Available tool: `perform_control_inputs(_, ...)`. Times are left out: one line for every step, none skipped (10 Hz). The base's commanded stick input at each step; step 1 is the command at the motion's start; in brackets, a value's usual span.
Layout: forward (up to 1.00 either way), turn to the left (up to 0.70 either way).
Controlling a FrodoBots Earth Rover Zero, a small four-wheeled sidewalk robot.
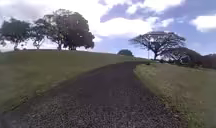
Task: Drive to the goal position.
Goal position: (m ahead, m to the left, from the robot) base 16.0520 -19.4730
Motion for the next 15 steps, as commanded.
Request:
perform_control_inputs(0.50, 0.00)
perform_control_inputs(0.50, 0.00)
perform_control_inputs(0.50, 0.00)
perform_control_inputs(0.50, 0.00)
perform_control_inputs(0.50, 0.00)
perform_control_inputs(0.50, 0.00)
perform_control_inputs(0.50, 0.00)
perform_control_inputs(0.50, 0.00)
perform_control_inputs(0.50, 0.00)
perform_control_inputs(0.50, 0.00)
perform_control_inputs(0.50, 0.00)
perform_control_inputs(0.50, 0.00)
perform_control_inputs(0.50, 0.00)
perform_control_inputs(0.50, 0.00)
perform_control_inputs(0.50, 0.00)
